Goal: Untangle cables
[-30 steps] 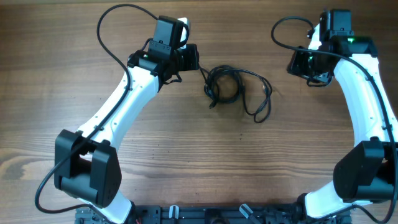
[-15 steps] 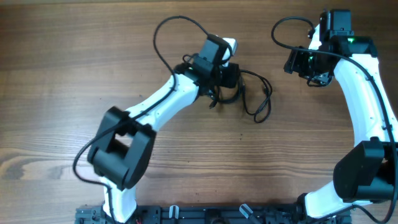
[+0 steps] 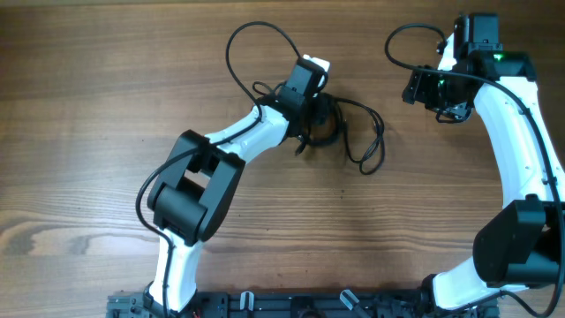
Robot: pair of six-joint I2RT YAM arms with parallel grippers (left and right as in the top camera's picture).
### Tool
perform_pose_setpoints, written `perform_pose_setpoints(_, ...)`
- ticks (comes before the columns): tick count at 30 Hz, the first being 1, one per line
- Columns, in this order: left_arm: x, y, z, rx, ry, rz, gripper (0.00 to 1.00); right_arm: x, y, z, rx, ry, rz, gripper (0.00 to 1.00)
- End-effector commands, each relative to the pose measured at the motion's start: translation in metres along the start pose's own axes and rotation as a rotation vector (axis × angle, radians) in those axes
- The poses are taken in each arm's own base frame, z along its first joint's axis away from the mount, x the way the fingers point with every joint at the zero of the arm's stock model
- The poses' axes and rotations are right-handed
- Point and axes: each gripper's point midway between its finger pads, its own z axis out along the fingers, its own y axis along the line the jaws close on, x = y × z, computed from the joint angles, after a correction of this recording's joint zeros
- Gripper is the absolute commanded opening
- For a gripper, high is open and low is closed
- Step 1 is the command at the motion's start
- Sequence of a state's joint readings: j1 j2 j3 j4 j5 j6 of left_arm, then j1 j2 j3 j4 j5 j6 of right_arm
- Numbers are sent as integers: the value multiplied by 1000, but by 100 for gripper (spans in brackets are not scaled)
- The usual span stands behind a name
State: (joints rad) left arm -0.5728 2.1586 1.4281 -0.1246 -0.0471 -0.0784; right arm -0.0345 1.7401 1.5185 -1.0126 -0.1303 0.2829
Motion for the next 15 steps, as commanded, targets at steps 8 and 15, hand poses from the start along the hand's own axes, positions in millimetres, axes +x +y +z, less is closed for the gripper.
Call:
perform_pose_setpoints(8,17,29,9,96,68,68,48,0,1,2,-8,3,-18,69)
perform_pose_setpoints(15,38,26,6,125,154,62,63,2,15,1,-94,15,-77,69)
